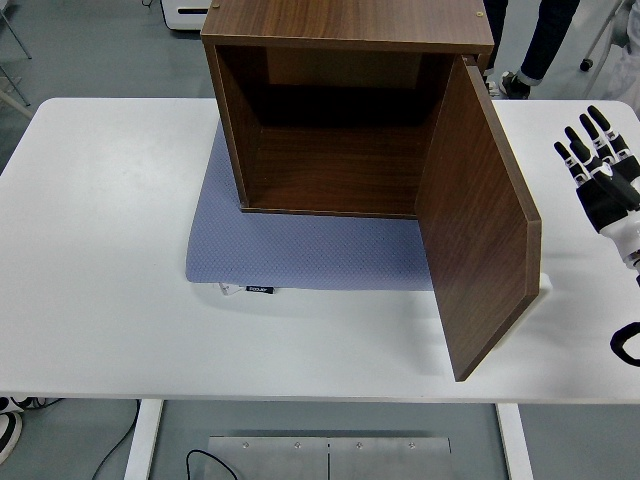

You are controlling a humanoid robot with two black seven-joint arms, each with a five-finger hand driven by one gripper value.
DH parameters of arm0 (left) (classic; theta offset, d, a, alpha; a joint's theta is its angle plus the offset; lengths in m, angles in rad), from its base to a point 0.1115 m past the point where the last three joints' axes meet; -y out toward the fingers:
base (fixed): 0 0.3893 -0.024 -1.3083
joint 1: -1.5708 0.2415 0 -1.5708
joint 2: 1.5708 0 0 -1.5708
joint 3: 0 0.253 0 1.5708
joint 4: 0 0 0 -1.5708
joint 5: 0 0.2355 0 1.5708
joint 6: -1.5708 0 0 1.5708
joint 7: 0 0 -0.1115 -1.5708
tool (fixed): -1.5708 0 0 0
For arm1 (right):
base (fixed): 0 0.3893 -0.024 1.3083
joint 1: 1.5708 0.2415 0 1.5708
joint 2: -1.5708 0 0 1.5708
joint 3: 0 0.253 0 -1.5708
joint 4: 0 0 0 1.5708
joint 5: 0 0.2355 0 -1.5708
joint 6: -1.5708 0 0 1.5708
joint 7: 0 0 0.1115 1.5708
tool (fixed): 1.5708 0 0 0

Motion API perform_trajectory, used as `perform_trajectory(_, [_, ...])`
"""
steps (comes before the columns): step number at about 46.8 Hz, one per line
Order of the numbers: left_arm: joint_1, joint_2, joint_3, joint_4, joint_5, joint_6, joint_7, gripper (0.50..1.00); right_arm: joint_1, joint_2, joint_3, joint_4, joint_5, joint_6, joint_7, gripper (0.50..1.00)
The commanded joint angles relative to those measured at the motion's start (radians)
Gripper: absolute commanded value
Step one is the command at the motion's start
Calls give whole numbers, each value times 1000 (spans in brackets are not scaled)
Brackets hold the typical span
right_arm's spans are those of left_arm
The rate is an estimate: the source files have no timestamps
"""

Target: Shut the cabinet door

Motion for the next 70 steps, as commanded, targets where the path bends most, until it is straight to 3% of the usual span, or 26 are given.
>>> perform_trajectory(1, [0, 0, 0, -1, 0, 0, 0, 1000, 2, 2, 0, -3, 0, 0, 0, 1000])
perform_trajectory(44, [0, 0, 0, -1, 0, 0, 0, 1000, 3, -23, -3, 3, -5, 9, -15, 1000])
perform_trajectory(52, [0, 0, 0, 1, 0, 0, 0, 1000, 2, -78, -3, 57, -14, 15, -24, 1000])
perform_trajectory(70, [0, 0, 0, -1, 0, 0, 0, 1000, -18, -221, -11, 250, -98, 90, -122, 1000])
